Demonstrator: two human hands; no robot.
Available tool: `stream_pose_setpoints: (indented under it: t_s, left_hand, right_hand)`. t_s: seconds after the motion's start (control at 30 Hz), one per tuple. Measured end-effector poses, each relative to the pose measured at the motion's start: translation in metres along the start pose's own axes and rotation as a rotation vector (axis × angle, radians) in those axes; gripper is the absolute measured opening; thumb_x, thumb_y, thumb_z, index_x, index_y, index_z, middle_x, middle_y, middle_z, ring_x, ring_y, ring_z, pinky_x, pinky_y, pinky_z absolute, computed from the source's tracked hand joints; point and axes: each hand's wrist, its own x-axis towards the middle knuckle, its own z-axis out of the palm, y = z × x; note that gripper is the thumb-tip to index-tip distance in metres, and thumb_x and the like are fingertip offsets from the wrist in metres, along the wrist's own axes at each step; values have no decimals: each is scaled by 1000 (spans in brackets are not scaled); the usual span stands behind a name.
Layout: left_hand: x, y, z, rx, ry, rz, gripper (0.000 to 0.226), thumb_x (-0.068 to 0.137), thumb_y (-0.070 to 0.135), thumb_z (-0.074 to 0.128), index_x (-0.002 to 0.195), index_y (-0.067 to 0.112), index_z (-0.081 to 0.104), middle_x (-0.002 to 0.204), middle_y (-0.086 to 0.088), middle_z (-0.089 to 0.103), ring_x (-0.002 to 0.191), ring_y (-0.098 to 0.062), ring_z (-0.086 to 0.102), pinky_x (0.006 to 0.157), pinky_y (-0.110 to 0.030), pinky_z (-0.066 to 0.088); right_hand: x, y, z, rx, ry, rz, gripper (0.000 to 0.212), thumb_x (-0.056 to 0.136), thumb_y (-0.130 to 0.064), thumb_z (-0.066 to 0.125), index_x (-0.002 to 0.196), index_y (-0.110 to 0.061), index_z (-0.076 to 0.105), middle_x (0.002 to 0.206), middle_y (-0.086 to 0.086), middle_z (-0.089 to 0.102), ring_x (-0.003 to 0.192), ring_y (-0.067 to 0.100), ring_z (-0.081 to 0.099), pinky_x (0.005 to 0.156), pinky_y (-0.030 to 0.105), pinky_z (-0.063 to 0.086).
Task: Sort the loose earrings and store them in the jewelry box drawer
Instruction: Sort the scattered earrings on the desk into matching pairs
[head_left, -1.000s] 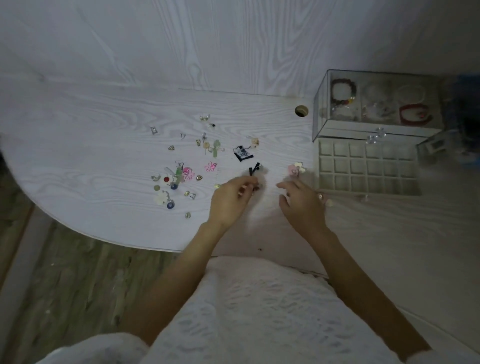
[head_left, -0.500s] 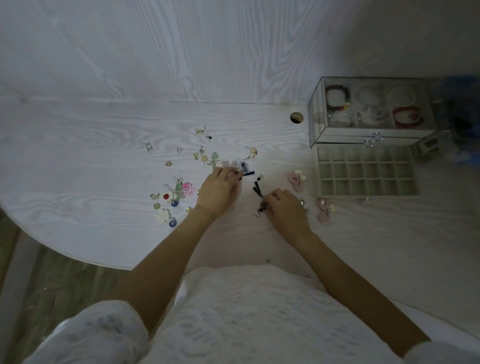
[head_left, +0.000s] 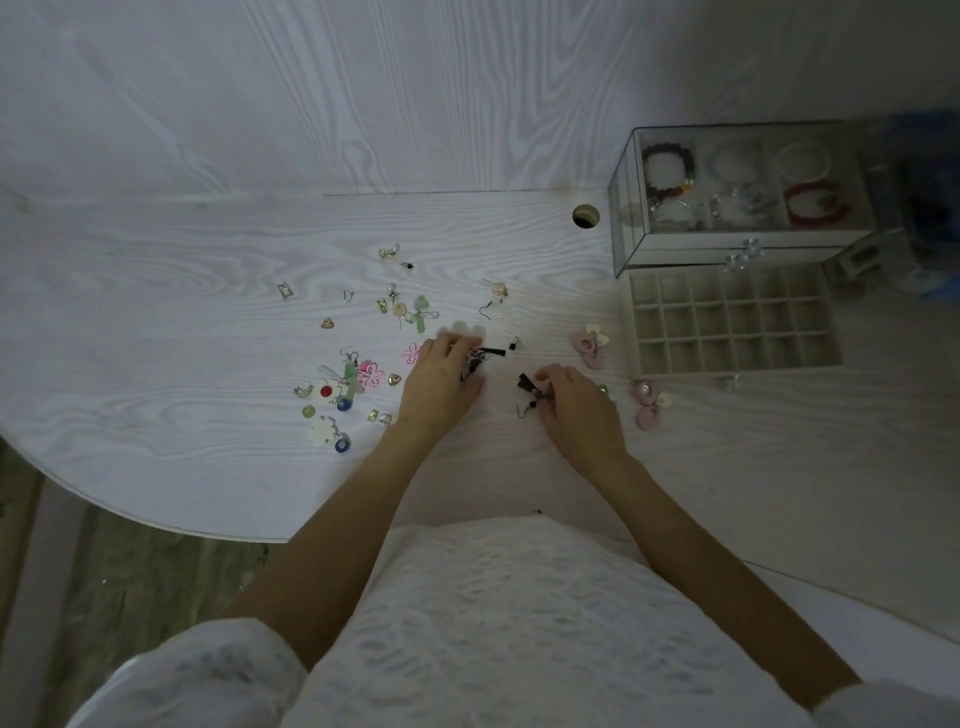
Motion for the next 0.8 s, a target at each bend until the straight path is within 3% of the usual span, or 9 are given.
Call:
stream_pose_setpoints:
  t_s: [0.1,0.27,0.37,0.5,0.6,0.7,0.8]
  left_hand:
    - [4,1,-2,-21,-23,-38,29,82,8,62,111,6,62,105,-16,60,94,-32,57,79,-37,48]
    - [-3,-2,-5,-37,-71,-84,24,76,1,63,99,5,63,97,-18,58,90,-33,54,73,-33,43]
    - [-16,2,-5,-62,-71,-79,18,72,0,66,89,4,63,93,-16,58,82,-29,55,67,-31,45]
    - [-38,9,4,-64,-49,-87,9,73,3,65,82,3,61,81,-15,61,72,-29,57,60,-30,42]
    - [-52,22,12,-81,-54,-94,8,74,5,65,82,7,61,81,-11,63,72,-24,57,61,-25,36]
    - [-65,47,27,-129,-85,-75,8,76,7,66,83,9,62,83,-8,64,74,-21,57,62,-24,39]
    - [-72,72,43,-191,-109,-63,11,77,7,67,88,9,64,88,-7,65,77,-19,59,65,-12,34]
  right_hand:
    - [0,2,1,-23,-32,12,34,86,-11,54,120,-9,54,109,13,55,95,29,54,67,29,38]
    - [0,-3,8,-55,-55,-101,21,83,-16,63,103,-10,60,104,12,52,93,27,49,65,36,48]
    - [-3,-4,11,-92,-82,-196,8,84,-12,61,90,-7,59,97,13,54,89,29,48,57,34,41]
    - [-19,3,11,-74,-88,-254,9,77,-1,62,83,-5,56,84,14,55,74,30,52,50,31,35]
    - [-35,13,4,13,-64,-223,11,77,3,60,83,-5,58,79,12,57,63,30,55,46,33,42]
    - [-54,36,-11,111,-28,-120,7,81,-5,62,86,-9,60,82,8,61,68,25,57,55,31,43]
    - [-70,64,-25,206,54,38,5,83,-10,64,87,-9,61,84,8,65,74,23,59,65,36,50]
